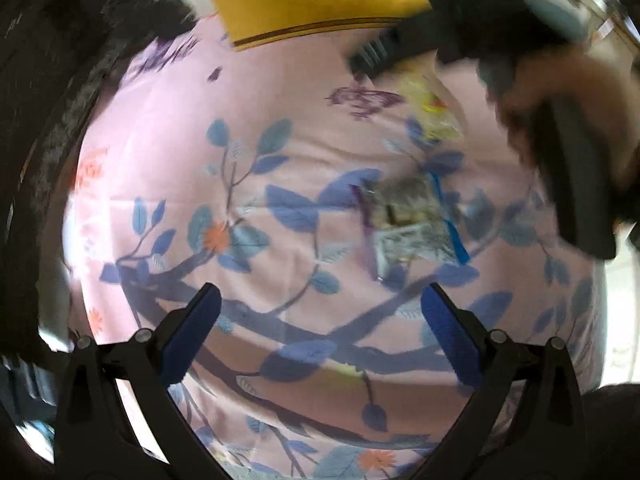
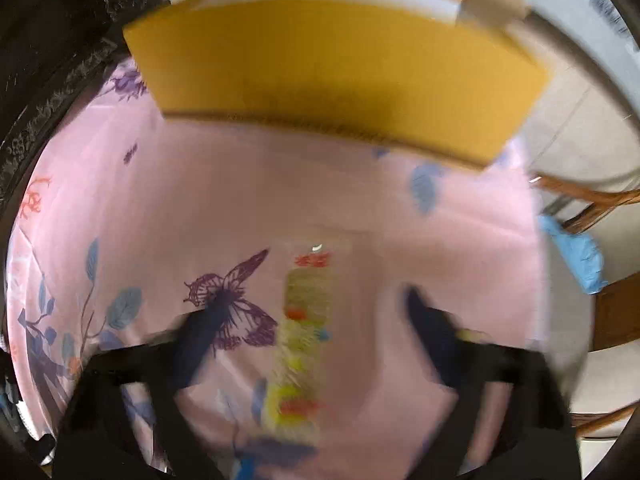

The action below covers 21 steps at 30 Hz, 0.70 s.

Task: Organize snacks
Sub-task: 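Grasp the yellow-green stick snack with right tool while left approaches white-blue pack, then grasp the white-and-blue wrapped pack from the cloth with the left tool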

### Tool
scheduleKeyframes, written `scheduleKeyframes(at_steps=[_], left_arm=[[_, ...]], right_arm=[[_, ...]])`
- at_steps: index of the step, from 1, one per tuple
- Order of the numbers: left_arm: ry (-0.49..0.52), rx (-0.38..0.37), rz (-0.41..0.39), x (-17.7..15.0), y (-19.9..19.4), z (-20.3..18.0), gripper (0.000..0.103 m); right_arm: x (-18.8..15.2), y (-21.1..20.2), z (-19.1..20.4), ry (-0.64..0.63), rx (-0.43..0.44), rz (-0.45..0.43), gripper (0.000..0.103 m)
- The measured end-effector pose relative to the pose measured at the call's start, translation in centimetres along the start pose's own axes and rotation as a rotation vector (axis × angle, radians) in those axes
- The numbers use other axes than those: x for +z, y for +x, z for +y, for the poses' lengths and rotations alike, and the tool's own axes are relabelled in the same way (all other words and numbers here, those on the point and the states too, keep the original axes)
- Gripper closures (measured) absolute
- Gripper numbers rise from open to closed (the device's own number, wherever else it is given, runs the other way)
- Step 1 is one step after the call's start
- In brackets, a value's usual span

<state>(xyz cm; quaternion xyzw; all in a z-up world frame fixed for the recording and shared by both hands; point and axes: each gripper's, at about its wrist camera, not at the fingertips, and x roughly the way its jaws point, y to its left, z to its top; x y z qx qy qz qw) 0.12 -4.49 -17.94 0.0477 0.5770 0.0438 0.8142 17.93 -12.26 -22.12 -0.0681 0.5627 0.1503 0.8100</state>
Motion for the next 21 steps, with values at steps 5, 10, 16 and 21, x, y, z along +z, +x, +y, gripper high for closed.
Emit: scheduleKeyframes(at_steps=[5,10,16,21], left_arm=[[-0.126,-0.033,0.022,0.5,0.4,1.5,0.002],[-0.125,0.079,0.013,0.6,-0.1,2.1,0.002],[-0.030,0.132,-0.021,1.2,-0.9,0.1,0.002],[0.070,0.111,-0.030,2.7,-0.4,-2.9,0.002]], right_arm=[[-2.1,-0.2,1.1,-0.114,0.014,-0.066,0.066],[-4.3,-1.4,1.4,-0.094,0.069,-0.057,0.074],[-6.3,-5.3,-2.0,0.029,0.144,-0.106,0.074],[-8.3,-11.1,-6.2,0.084,0.105,-0.195,0.074]])
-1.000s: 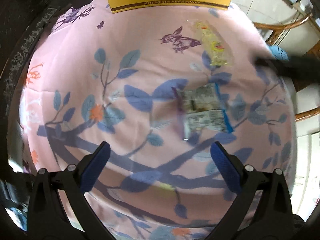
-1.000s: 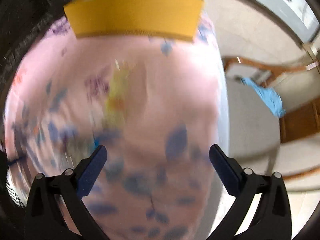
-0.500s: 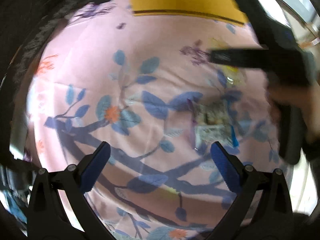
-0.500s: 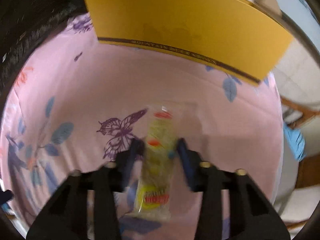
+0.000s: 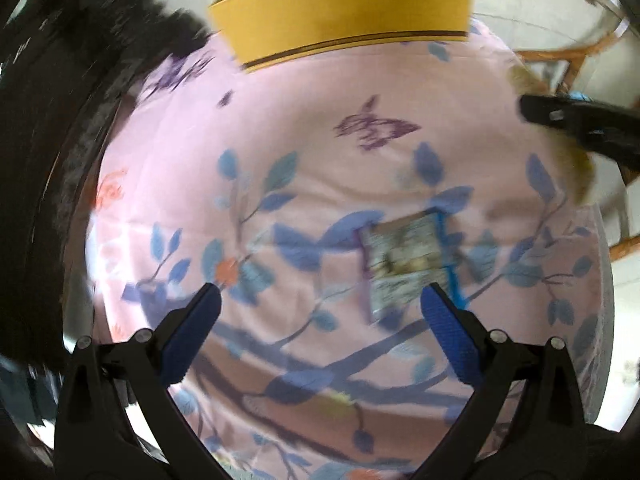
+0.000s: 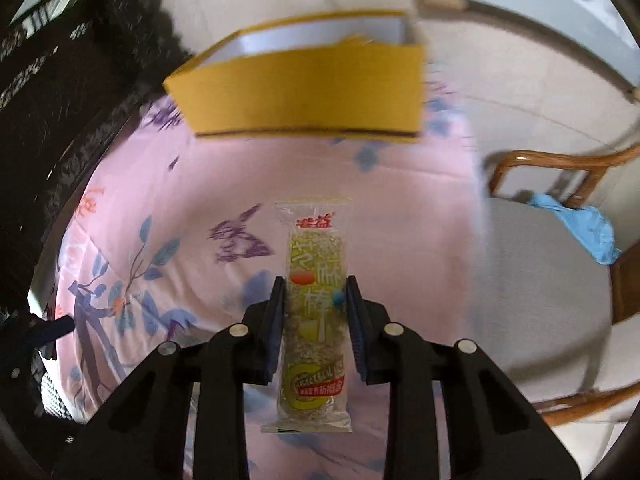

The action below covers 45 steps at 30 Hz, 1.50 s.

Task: Organize snacks
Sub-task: 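Grasp the white-and-blue wrapped pack from the cloth with the left tool, then carry both packs over the yellow box and release them inside with both tools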

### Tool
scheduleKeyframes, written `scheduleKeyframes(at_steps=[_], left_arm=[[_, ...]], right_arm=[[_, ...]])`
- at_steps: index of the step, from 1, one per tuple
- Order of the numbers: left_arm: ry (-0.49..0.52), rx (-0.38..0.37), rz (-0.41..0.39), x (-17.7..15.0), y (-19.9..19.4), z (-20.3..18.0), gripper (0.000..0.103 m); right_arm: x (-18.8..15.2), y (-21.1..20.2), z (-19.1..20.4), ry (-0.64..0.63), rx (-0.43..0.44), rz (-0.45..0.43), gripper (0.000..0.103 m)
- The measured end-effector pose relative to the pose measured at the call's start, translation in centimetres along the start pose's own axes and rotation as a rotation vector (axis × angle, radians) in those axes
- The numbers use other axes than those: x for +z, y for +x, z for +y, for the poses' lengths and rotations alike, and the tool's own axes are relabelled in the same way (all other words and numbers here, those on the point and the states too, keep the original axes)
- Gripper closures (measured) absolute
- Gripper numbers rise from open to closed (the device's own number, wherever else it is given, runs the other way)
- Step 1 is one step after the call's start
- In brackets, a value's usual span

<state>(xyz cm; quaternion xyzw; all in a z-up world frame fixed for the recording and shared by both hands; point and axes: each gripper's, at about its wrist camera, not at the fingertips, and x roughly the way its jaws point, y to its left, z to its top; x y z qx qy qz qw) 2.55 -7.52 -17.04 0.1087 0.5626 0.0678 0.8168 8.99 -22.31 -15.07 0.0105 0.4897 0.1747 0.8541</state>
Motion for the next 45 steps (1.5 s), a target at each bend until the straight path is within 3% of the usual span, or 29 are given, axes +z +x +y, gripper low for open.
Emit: scheduleKeyframes(at_steps=[6,13,15,16,18,19,20,25,29,33,41,45], left_arm=[[0.028,-0.084,0.018,2.3,1.9,-3.1,0.002],[0.010,-0.092,0.097,2.3,5.7,-3.8,0.004],[-0.044,-0.176,0.080,2.0,6.0,-3.0,0.010],[-0.056,-0.219,0.085,2.1,6.0,-2.8,0.020],[-0.030,-0.252,0.079,2.1,5.8,-2.9,0.030],[-0.003,-0.265,0.072,2.0,5.3,-3.4,0.048],[0.011,-0.272,0.076,2.0,5.0,-3.7,0.056],[0.055,-0.275,0.076,2.0,3.9,-4.6,0.056],[0.045,-0.272,0.023,3.2,1.3,-3.4,0.056],[0.021,-0.276,-0.108,6.1,-3.5,-1.7,0.056],[-0.039,-0.199,-0.363,13.9,-9.6,4.2,0.055],[-0.102,-0.171,-0.417,17.2,-10.2,7.5,0.055]], right_arm=[[-2.2,-5.5,-5.1,0.096,-0.054,-0.032,0.074],[-3.4,-9.1,-8.2,0.145,-0.110,-0.052,0.074],[-3.3,-9.3,-8.9,0.174,-0.110,-0.060,0.074],[-3.3,-9.3,-9.1,0.183,-0.108,-0.063,0.074],[-3.0,-9.2,-9.4,0.196,-0.103,-0.062,0.074],[-2.9,-9.2,-9.3,0.201,-0.096,-0.064,0.074],[-2.7,-9.2,-9.1,0.205,-0.083,-0.067,0.074],[-2.3,-10.1,-7.4,0.172,-0.043,-0.104,0.074],[-1.9,-10.1,-6.5,0.171,-0.028,-0.103,0.074],[0.1,-10.4,-5.1,0.135,0.003,-0.126,0.074],[8.9,-12.8,-1.8,0.023,0.029,-0.302,0.074],[12.4,-12.9,-0.1,-0.023,0.030,-0.351,0.074]])
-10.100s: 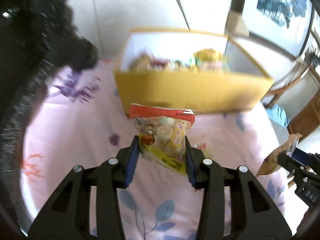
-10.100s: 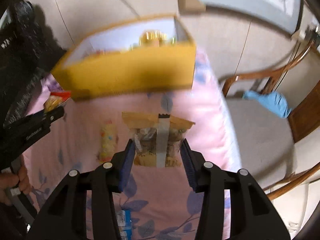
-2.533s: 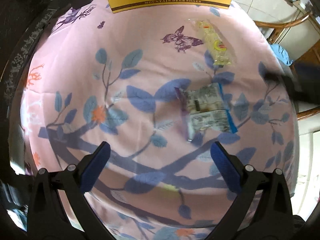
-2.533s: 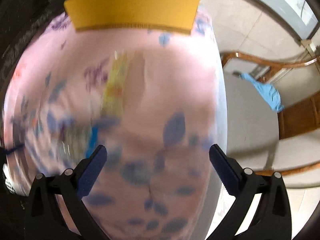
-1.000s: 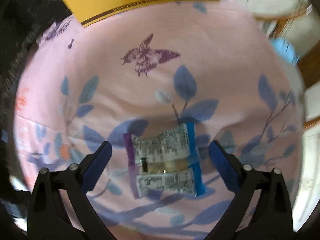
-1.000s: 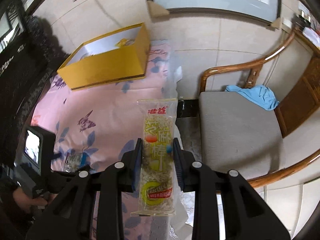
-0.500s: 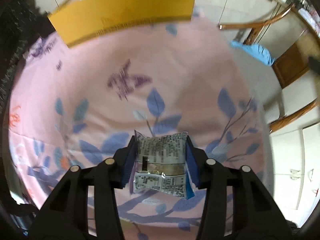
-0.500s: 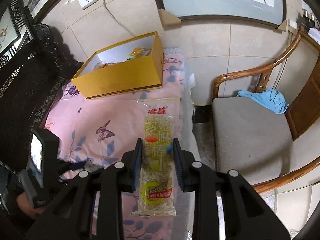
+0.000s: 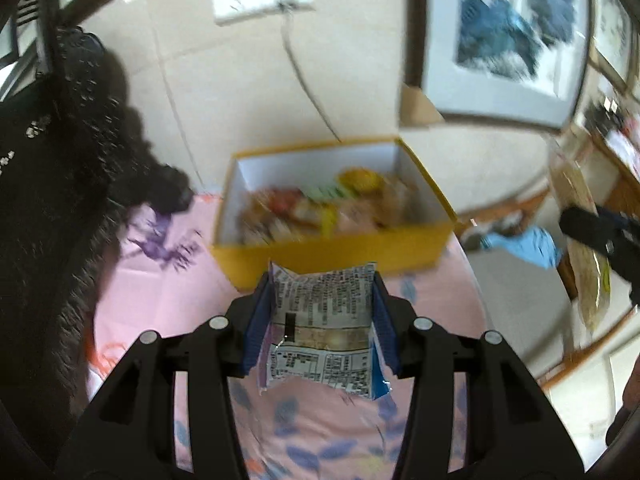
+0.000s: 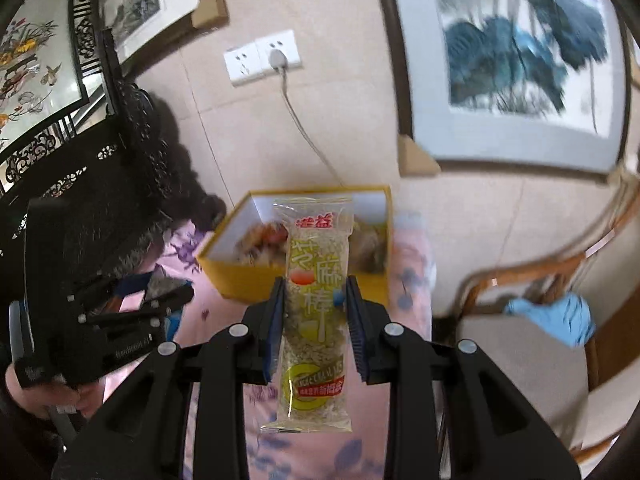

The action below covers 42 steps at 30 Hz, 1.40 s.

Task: Organize snacks
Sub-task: 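Carry both packs over the yellow box and release them inside with both tools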

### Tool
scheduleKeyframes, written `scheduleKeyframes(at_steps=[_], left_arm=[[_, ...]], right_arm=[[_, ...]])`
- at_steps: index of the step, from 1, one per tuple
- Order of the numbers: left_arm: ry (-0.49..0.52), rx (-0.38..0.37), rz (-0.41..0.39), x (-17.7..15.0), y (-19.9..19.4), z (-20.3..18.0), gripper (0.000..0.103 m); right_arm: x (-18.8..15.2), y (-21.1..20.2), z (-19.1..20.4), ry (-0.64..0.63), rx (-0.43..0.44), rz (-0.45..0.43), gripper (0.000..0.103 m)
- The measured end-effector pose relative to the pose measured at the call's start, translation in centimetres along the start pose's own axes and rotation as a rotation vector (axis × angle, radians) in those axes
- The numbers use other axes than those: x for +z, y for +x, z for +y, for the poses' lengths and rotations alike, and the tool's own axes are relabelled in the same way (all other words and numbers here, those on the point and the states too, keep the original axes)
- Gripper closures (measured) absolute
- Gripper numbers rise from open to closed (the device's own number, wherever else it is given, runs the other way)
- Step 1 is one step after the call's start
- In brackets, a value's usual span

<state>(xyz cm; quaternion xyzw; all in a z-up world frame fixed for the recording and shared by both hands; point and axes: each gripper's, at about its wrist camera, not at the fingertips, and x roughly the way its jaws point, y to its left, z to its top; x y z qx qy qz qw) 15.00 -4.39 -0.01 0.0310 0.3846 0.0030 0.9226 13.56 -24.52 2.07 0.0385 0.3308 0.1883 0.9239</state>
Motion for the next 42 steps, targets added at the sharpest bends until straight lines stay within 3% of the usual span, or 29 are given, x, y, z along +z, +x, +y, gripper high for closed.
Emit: scheduleKeyframes(at_steps=[6,11,16,21,25,39,42], left_arm=[[-0.068,0.040,-0.052,3.5,0.6,3.5,0.055],[-0.099,0.055,-0.057,4.1,0.9,5.5,0.055],[-0.146,0.030,-0.049,2.4,0.7,6.1,0.055],[-0.179,-0.038,0.042,-1.0,1.9,5.3,0.055],[-0.190,-0.047,0.068,-1.2,2.8,5.6,0.055],[-0.068,0.008,-0.067,7.3,4.5,5.6,0.055],[-0.043,0.034,-0.054,8.7,6.2,5.5,0.055]], right_arm=[[3.4,1.9,0.7,0.003,0.000,-0.042,0.074],[4.7,2.0,0.8,0.022,-0.002,-0.082,0.074],[4.4,2.0,1.4,0.025,0.002,-0.083,0.074],[2.9,3.1,2.6,-0.012,-0.037,-0.030,0.074],[2.4,4.1,2.9,0.001,-0.028,0.002,0.074],[6.7,7.8,2.1,-0.001,-0.042,-0.062,0.073],[7.9,9.8,1.6,0.022,-0.012,-0.070,0.075]])
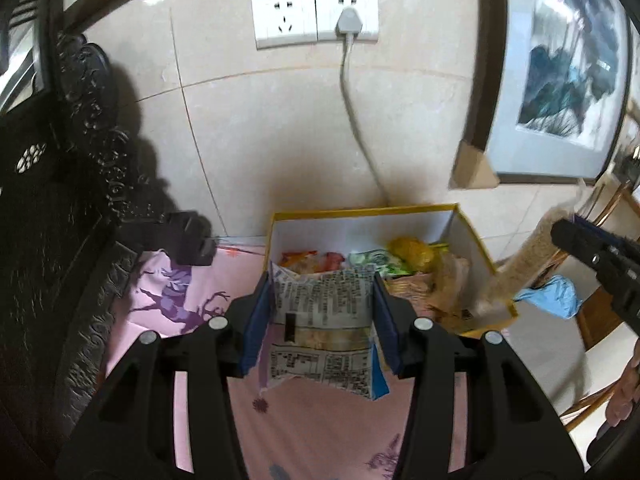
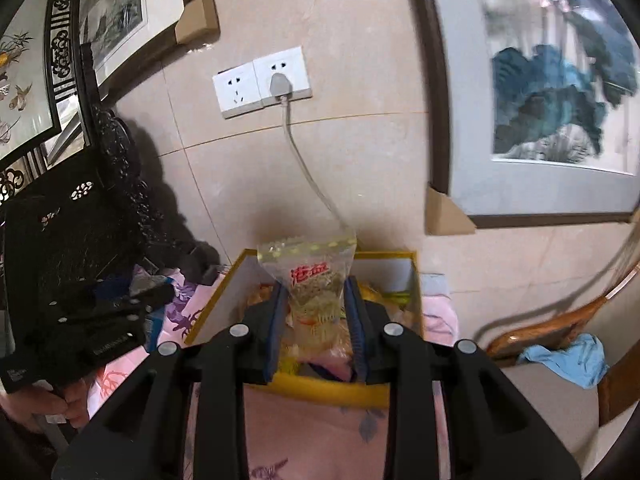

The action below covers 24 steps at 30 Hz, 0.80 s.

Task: Organize snacks

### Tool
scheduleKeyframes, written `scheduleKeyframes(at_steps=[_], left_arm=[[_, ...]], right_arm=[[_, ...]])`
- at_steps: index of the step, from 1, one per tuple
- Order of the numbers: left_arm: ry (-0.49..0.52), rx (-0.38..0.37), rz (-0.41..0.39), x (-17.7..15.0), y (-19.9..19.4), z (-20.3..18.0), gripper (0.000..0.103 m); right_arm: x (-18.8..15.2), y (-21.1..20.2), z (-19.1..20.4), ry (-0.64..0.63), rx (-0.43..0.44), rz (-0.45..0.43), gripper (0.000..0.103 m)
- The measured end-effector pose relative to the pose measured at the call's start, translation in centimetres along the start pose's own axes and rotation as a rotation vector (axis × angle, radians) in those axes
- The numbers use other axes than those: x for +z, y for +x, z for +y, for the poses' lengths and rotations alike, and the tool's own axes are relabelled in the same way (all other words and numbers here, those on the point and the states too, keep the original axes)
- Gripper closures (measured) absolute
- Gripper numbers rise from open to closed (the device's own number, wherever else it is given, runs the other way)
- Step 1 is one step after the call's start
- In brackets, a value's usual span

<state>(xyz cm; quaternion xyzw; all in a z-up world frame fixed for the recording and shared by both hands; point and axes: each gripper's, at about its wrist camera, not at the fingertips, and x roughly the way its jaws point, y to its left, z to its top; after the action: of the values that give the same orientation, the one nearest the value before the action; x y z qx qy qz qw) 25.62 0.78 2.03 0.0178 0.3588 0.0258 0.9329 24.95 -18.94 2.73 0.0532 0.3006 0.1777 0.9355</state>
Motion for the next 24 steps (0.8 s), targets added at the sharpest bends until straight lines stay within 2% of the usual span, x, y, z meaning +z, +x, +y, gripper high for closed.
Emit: scheduleKeyframes(at_steps=[4,14,15,16,17,18,21,22,24], left_arm=[[-0.028,-0.002,0.014,1.3,2.3,0.7,0.056],[0.049,0.015,-0.029,5.5,5.6,-0.4,0.054],[0.059,0.021,-0.036,5.6,6.1,-0.5,0.051],[0.067,0.035,-0.040,5.7,6.9,-0.6,0.026],[0.061,0.064,-0.024,5.5,8.4,-0.7,0.002],[0.060,0.083,-0.007,5.1,9.4,-0.7,0.002],[0.054,0.164,0.117,3.3,13.0,-0.6,0.002],[0.035,0.156,0.147,2.5,13.8,-0.3,0.002],[-0.024,0.114,0.201,1.2,14.8,0.5,0.002]], right_arm=[[1.1,2.0,-0.7,0.026,0.003,-0.009,0.075],[4.5,4.5,-2.2,0.030,-0.003,-0.032,0.075],[5.1,5.0,-2.2,0.025,-0.008,-0.034,0.073],[5.3,5.9,-2.4,0.022,-0.014,-0.025,0.071],[5.4,7.2,-2.5,0.016,-0.019,0.015,0.042],[5.0,9.7,-2.8,0.006,-0.051,0.115,0.001],[2.8,12.9,-2.9,-0.050,-0.155,0.193,0.001],[1.7,13.3,-2.9,-0.065,-0.164,0.214,0.001],[0.1,13.5,-3.4,-0.036,-0.121,0.244,0.001]])
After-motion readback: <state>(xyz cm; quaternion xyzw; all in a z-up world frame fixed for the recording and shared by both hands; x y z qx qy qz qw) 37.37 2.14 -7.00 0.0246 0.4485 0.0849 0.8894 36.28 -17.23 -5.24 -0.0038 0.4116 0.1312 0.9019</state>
